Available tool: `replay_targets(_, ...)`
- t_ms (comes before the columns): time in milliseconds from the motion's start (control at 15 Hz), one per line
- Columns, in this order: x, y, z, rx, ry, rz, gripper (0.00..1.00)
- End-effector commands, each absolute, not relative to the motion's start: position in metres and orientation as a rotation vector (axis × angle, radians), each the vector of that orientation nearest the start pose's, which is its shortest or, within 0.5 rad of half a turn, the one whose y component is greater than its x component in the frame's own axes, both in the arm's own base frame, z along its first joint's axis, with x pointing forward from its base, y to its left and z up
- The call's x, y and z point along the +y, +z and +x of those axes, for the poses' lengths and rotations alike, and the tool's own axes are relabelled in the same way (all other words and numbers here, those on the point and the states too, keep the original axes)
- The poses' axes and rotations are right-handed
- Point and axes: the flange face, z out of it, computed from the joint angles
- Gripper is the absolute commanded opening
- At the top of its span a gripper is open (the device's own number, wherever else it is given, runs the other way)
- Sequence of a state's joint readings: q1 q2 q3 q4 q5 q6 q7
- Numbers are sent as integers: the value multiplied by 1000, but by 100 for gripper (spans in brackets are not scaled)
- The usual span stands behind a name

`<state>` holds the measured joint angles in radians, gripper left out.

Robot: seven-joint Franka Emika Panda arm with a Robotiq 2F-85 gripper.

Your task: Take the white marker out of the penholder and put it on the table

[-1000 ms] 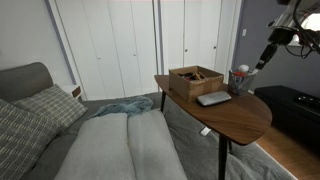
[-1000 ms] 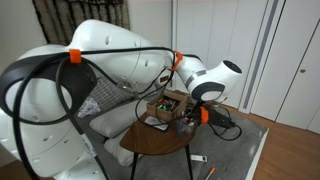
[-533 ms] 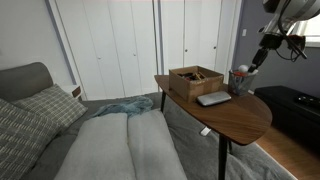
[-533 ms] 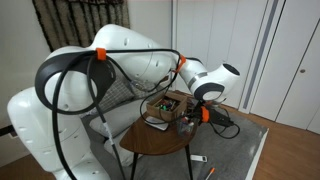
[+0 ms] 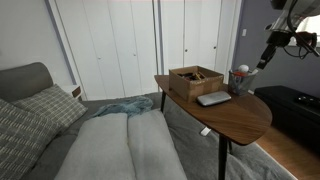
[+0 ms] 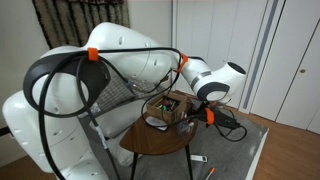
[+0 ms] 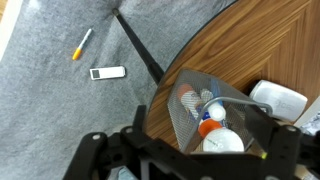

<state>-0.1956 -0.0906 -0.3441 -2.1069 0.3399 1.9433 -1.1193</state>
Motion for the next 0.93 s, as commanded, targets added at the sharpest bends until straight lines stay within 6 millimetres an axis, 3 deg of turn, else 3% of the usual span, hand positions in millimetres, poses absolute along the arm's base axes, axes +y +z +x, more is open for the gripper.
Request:
replay_targets(0,-251,453,454,-624,-283,-2768,100)
replay_targets(267,-249,453,453,-635,-266,-2776,100)
replay_targets(600,-228,454,449,-648,-197,-2802,99)
replay_targets(867,-200,455,454,-664,-232,-2775,61)
